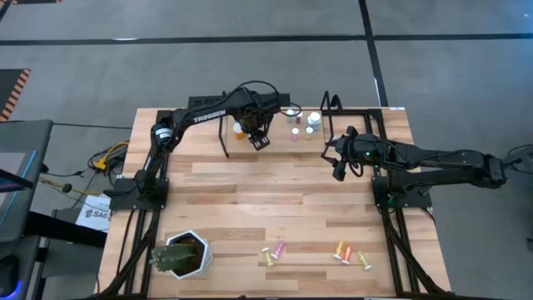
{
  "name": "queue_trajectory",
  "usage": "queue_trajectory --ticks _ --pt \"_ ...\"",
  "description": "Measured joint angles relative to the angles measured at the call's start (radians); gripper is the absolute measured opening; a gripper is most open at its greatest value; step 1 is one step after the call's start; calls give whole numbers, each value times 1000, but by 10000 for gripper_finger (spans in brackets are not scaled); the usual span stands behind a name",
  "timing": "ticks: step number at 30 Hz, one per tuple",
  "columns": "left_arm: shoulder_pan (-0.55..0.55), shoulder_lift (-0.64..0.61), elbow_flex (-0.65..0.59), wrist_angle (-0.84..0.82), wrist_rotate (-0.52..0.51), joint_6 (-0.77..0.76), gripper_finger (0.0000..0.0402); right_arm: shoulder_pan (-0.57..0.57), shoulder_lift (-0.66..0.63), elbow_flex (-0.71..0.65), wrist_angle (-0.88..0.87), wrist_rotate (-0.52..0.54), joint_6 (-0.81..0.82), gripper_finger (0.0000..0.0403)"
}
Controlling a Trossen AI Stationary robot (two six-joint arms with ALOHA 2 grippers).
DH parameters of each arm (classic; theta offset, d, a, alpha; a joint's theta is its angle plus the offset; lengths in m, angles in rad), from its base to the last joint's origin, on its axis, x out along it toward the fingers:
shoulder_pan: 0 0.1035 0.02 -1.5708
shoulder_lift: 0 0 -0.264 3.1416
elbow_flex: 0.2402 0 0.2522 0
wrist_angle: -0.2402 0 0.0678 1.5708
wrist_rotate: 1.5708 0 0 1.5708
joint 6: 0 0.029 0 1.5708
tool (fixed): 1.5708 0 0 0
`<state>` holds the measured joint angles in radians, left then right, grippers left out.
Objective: Pick and place medicine bottles onto shelf by color
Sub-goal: Put the yellow pill bottle on the shelf
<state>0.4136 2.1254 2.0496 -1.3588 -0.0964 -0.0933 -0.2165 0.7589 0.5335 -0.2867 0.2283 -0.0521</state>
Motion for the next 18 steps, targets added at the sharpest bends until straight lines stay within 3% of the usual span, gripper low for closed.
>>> queue_trajectory --ticks 5,11,18 --pt "-104 -16 54 -77 -54 -44 187 0 0 0 0 0 0 255" --pt "-304 -73 55 -107 -179 -104 186 0 0 0 0 0 0 255" --pt "-460 -74 -9 -125 -199 -172 185 0 0 0 0 0 0 255"
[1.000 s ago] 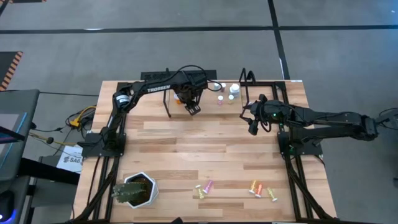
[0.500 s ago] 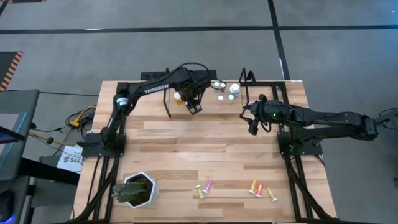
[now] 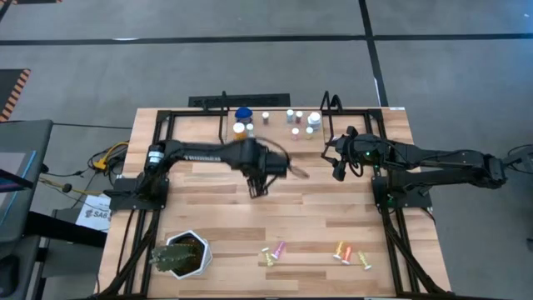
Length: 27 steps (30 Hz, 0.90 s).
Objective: Pick and place medicine bottles onto shelf by color
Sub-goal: Put the yellow pill bottle on the shelf
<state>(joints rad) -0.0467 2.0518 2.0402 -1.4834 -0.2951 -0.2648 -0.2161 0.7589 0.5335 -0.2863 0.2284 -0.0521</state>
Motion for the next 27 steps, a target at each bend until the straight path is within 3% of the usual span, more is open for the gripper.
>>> queue_trajectory --ticks 3,8,12,15,21,27 --pt "-58 3 -59 57 3 -64 185 0 0 0 1 0 0 255" --pt "-137 3 -165 252 21 -337 185 0 0 0 1 0 0 255" --pt "-207 3 -275 363 43 -380 185 0 0 0 1 0 0 255" --pt "-261 3 -359 443 78 -268 185 0 0 0 1 0 0 255" --pt "-366 3 -471 527 69 170 185 0 0 0 0 0 0 255" --pt "-412 3 -499 675 68 207 202 0 0 0 1 0 0 255"
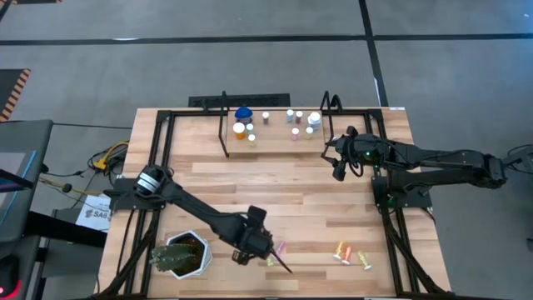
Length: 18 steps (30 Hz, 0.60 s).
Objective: Pick and place medicine bottles onto shelf by color
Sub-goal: Put the yellow pill bottle on the shelf
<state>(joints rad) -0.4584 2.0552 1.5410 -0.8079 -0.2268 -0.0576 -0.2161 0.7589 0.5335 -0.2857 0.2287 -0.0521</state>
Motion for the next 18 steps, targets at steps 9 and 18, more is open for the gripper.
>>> queue_trajectory --ticks 9,18 --pt "-29 0 -6 116 44 265 237 0 0 0 0 0 0 255" --pt "5 9 -25 221 181 495 234 0 0 0 -1 0 0 255"
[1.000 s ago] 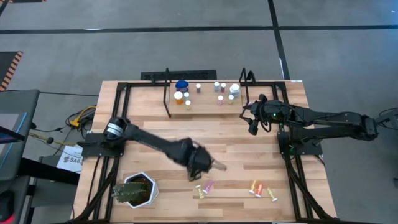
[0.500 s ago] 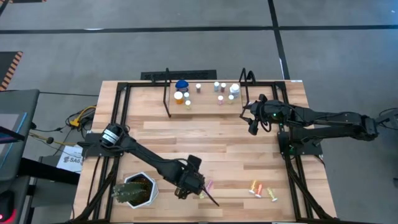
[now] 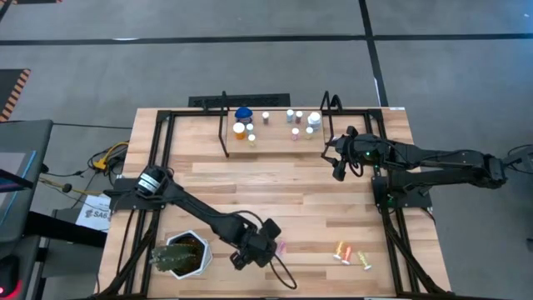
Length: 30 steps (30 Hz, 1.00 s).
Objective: Pick and place medicine bottles onto shelf by color
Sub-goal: Put the yellow pill bottle on the shelf
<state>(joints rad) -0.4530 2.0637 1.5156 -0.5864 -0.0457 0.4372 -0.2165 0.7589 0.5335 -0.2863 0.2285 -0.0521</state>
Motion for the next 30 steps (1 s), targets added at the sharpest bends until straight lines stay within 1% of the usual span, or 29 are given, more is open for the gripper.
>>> queue_trajectory --ticks 1,3,8,17,21,24,27,30 --pt "6 0 -18 37 20 17 234 0 0 0 0 0 0 255" --pt "13 1 -47 56 40 49 234 0 0 0 0 0 0 255" --pt "17 0 -101 166 38 114 233 0 0 0 0 0 0 255" --pt "39 1 -114 182 69 119 233 0 0 0 0 0 0 255" --pt "49 18 -113 190 111 119 233 0 0 0 1 0 0 255" --pt "52 33 -110 195 122 116 232 0 0 0 4 0 0 255" --pt "52 41 -110 194 125 120 218 0 0 0 5 0 0 255" --pt "53 42 -110 191 127 102 188 0 0 0 6 0 0 255"
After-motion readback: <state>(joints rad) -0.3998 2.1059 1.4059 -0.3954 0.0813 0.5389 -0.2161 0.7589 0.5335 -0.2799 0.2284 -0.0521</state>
